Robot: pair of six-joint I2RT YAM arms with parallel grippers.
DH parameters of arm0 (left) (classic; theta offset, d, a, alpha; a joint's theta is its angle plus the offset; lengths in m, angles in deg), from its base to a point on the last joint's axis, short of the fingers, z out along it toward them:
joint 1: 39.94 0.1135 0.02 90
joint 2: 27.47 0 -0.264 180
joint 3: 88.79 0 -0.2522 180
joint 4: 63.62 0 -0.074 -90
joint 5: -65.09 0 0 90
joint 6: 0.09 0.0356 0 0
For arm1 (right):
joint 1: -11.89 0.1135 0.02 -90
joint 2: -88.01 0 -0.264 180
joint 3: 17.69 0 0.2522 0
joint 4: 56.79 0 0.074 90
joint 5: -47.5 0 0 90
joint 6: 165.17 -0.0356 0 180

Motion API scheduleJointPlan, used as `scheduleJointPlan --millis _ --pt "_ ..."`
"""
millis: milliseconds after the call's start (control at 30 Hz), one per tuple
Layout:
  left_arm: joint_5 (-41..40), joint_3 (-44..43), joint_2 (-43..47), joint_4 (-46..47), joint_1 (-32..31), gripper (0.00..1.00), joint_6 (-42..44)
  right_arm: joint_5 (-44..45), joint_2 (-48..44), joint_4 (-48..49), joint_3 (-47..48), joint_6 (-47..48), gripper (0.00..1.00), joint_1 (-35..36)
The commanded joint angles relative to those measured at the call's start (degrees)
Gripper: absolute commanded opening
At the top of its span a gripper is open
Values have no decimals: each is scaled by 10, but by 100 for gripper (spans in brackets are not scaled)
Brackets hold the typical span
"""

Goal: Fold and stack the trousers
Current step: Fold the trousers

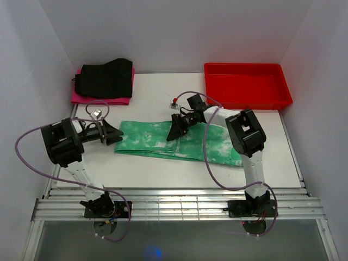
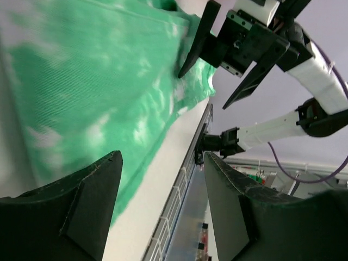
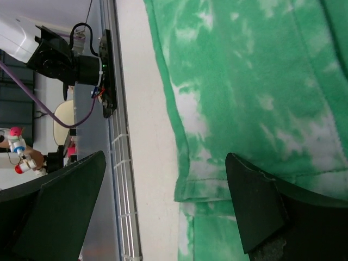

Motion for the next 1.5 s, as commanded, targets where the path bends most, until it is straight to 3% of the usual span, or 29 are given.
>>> scheduleJointPlan --millis 0,133,333,400,433,533,600,633,767,967,1133,1267,1467 --pt "51 7 83 -145 3 72 147 -15 -83 -37 -8 28 96 11" --pt "70 45 83 -146 2 71 150 -28 -116 -4 -66 4 95 27" --pt "76 52 -13 -125 3 68 151 -18 -67 10 -100 1 92 39" --pt "55 55 -21 -82 4 68 82 -9 -40 10 -101 4 92 39" --pt "12 60 -3 -2 6 68 38 0 -31 0 -99 14 91 39" --pt "-68 90 37 123 15 71 -72 24 -4 -10 -88 20 90 39" --pt "-62 56 52 103 16 70 -52 17 -1 -19 -81 22 89 39" --pt "-52 40 58 48 16 70 -2 17 -5 -27 -78 29 88 40" --pt "-25 -26 121 -72 42 69 92 17 -62 -125 -61 123 84 47" --pt "-118 -27 146 2 68 69 45 27 -155 -156 -85 143 76 26" --pt "-156 -39 86 49 67 62 18 105 -184 -97 -119 81 66 -2" --pt "-161 -32 62 62 53 56 18 180 -158 -85 -113 66 62 -17" --pt "-176 17 40 117 35 61 -1 240 -87 -96 -79 51 54 -18"
